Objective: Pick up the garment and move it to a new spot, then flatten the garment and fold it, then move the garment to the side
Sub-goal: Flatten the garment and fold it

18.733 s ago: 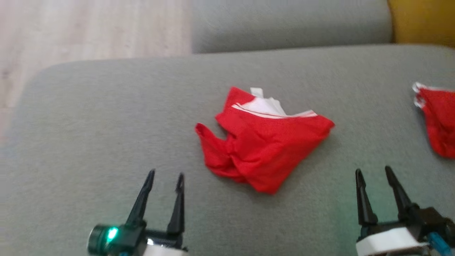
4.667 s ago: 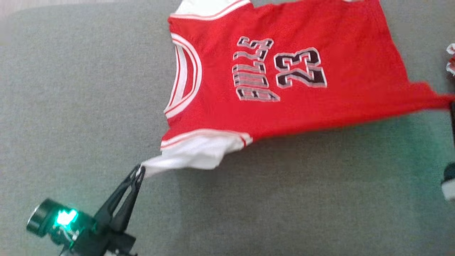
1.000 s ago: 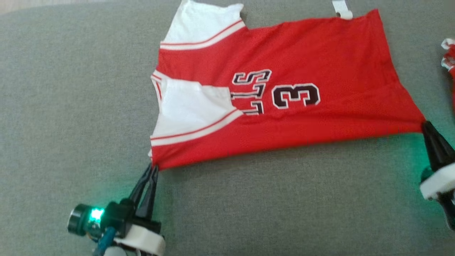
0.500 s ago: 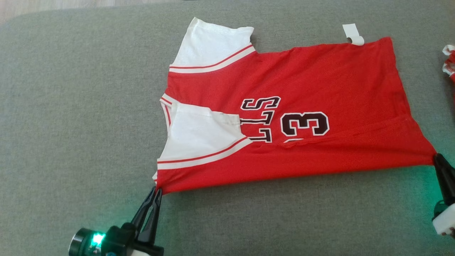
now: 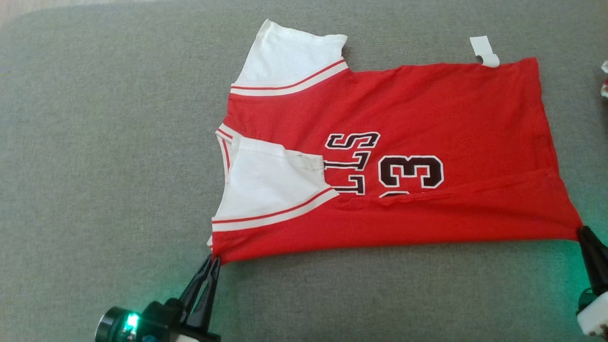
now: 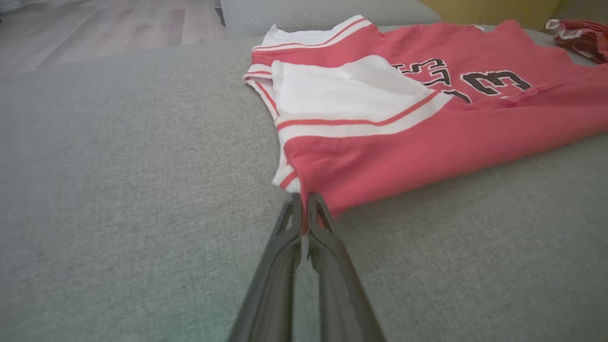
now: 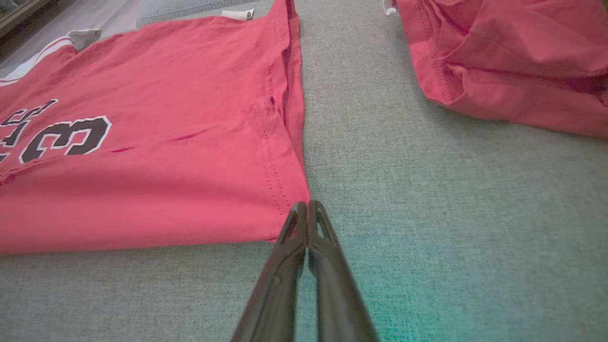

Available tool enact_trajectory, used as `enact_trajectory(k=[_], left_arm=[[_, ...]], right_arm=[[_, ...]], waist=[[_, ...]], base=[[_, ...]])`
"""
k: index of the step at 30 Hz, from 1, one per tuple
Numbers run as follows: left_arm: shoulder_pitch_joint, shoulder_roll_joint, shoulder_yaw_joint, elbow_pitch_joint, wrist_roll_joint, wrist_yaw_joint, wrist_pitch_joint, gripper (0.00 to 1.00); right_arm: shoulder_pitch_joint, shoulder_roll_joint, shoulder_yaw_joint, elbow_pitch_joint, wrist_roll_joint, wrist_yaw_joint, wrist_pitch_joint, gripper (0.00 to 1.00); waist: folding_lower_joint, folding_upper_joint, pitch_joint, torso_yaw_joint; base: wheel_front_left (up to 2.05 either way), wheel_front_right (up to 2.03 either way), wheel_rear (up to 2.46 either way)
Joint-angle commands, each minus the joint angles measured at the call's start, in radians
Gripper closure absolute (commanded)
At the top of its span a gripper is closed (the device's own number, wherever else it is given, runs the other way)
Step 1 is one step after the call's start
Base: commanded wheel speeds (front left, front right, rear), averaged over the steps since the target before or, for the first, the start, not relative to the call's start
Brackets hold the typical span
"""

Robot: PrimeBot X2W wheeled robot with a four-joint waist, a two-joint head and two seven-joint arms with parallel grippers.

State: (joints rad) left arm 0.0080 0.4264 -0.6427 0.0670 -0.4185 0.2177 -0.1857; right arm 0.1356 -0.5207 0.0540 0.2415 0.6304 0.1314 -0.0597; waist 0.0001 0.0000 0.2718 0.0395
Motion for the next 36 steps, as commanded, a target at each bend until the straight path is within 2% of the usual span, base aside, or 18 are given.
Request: enact_trajectory(k=[1, 2, 3, 4, 11, 15, 18, 24, 25, 28, 31, 36], left_arm=[[-0.020, 0.014, 0.029, -0.013, -0.011, -0.009, 0.002, 1.00], [-0.023, 0.011, 0.027, -0.009, -0.017, -0.014, 0.006, 0.82], [-0.027, 0.010, 0.024, -0.005, -0.021, -0.021, 0.010, 0.10], [-0.034, 0.009, 0.024, -0.001, -0.022, -0.025, 0.010, 0.00], [-0.114, 0.014, 0.048, -0.031, -0.034, -0.042, 0.021, 0.00], [-0.231, 0.048, 0.075, -0.069, -0.039, -0.087, 0.058, 0.00], [-0.365, 0.075, 0.095, -0.085, -0.046, -0.140, 0.109, 0.00], [-0.681, 0.116, 0.112, -0.020, -0.112, -0.287, 0.309, 0.00], [-0.786, 0.119, 0.102, 0.029, -0.149, -0.317, 0.394, 0.00], [-0.930, 0.130, 0.065, 0.107, -0.208, -0.341, 0.524, 0.00], [-1.050, 0.149, 0.012, 0.173, -0.267, -0.347, 0.632, 0.00], [-1.164, 0.192, -0.067, 0.255, -0.322, -0.348, 0.718, 0.00]], right_arm=[[0.012, -0.027, -0.007, -0.030, -0.012, -0.001, 0.006, 0.79], [0.012, -0.019, -0.013, -0.036, -0.015, -0.001, 0.009, 0.03], [0.010, -0.012, -0.020, -0.045, -0.019, -0.001, 0.007, 0.00], [0.010, -0.007, -0.023, -0.055, -0.022, -0.001, 0.006, 0.00], [0.007, 0.001, -0.031, -0.139, -0.029, -0.001, -0.044, 0.00], [-0.017, 0.010, -0.021, -0.180, -0.043, -0.001, -0.086, 0.00], [-0.043, 0.018, -0.003, -0.202, -0.057, -0.001, -0.095, 0.00], [-0.117, 0.028, 0.032, -0.241, -0.080, -0.001, -0.081, 0.00], [-0.140, 0.025, 0.046, -0.242, -0.077, -0.001, -0.090, 0.00], [-0.172, 0.027, 0.074, -0.241, -0.075, -0.001, -0.097, 0.00], [-0.207, 0.032, 0.097, -0.236, -0.073, -0.001, -0.104, 0.00], [-0.246, 0.039, 0.126, -0.210, -0.068, -0.001, -0.124, 0.00]], waist=[[-0.0001, 0.0000, -0.001, -0.003], [-0.0001, 0.0000, -0.002, -0.005], [-0.0001, 0.0000, -0.003, -0.006], [-0.0001, 0.0000, -0.004, -0.008], [-0.0001, 0.0000, -0.001, -0.021], [-0.0001, 0.0000, 0.017, -0.037], [-0.0001, 0.0000, 0.041, -0.055], [-0.0001, 0.0000, 0.114, -0.118], [-0.0001, 0.0000, 0.143, -0.139], [-0.0001, 0.0000, 0.189, -0.174], [-0.0001, 0.0000, 0.231, -0.212], [-0.0001, 0.0000, 0.272, -0.255]], base=[[0.00, 0.00, 0.00], [0.00, 0.00, 0.00], [0.00, 0.00, 0.00], [0.00, 0.00, 0.00], [0.00, 0.00, 0.00], [0.00, 0.00, 0.00], [0.00, 0.00, 0.00], [0.00, 0.00, 0.00], [0.00, 0.00, 0.00], [0.00, 0.00, 0.00], [0.00, 0.00, 0.00], [0.00, 0.00, 0.00]])
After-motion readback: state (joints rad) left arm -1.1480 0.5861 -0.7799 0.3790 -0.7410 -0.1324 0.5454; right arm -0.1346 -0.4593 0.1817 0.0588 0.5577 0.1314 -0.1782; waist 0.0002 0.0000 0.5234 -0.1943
